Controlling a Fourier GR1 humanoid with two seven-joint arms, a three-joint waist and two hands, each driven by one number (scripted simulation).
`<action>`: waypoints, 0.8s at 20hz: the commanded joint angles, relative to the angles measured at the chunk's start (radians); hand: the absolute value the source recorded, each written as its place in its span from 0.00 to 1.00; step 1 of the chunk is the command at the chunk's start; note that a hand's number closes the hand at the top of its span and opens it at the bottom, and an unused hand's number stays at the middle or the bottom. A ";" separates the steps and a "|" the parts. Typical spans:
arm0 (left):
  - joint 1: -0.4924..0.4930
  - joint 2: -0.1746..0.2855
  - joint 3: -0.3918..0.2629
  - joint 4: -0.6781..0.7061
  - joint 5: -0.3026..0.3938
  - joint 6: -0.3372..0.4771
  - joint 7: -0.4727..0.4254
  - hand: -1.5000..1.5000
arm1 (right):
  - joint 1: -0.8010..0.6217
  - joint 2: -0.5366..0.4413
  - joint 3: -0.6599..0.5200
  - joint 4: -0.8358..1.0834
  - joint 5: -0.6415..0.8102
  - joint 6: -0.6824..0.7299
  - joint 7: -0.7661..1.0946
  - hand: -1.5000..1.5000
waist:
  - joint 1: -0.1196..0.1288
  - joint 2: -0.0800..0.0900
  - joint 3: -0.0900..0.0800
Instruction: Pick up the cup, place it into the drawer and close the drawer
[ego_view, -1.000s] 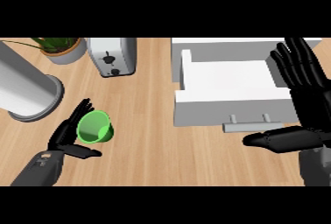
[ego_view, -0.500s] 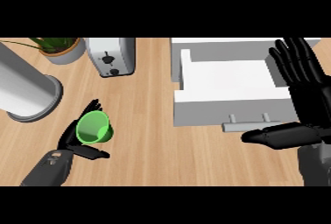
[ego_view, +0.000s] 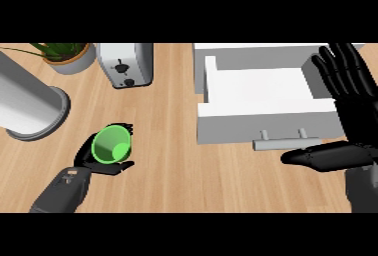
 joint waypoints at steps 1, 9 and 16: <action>0.015 0.008 -0.002 -0.057 -0.003 -0.068 -0.207 1.00 | 0.002 -0.018 -0.021 -0.007 -0.008 0.005 0.008 0.00 | 0.007 -0.004 0.000; 0.018 -0.076 0.132 -0.086 0.079 0.375 -0.237 1.00 | 0.002 -0.031 -0.050 0.031 -0.033 0.028 -0.021 0.00 | 0.020 -0.005 0.003; 0.025 -0.124 0.224 -0.146 0.182 0.297 -0.318 1.00 | 0.016 -0.017 -0.040 0.044 -0.005 0.015 -0.043 0.00 | 0.031 -0.011 0.004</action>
